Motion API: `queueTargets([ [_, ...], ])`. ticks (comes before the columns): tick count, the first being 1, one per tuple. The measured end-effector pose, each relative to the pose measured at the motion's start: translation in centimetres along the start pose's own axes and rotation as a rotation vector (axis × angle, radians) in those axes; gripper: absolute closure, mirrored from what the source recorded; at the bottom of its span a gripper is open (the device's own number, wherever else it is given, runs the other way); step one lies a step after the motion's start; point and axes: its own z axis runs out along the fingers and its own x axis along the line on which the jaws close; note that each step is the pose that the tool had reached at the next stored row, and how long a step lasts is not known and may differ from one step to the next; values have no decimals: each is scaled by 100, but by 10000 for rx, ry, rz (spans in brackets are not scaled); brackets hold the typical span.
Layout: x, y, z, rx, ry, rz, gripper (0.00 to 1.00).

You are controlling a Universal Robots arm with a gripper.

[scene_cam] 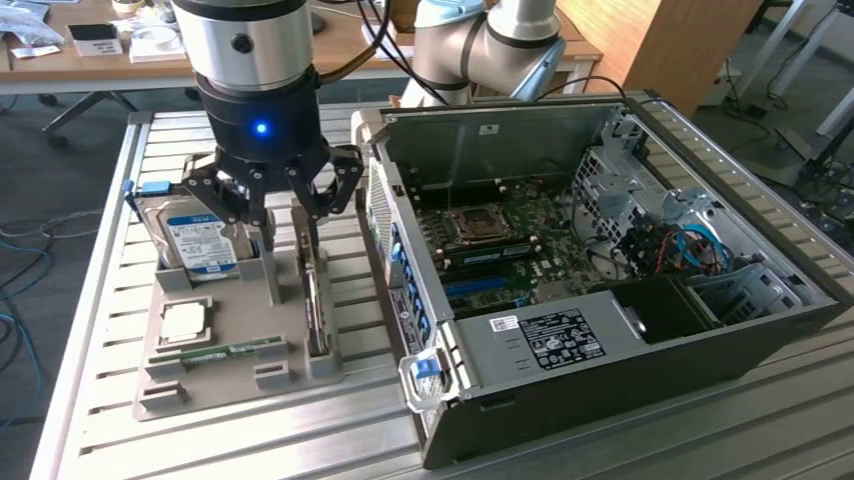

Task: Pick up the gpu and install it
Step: 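Pick up the gpu and move the gpu toward the slot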

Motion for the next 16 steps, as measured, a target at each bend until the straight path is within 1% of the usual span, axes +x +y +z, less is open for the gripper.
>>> queueTargets([
  [16,1,-2,39,-1,0,-1,53],
])
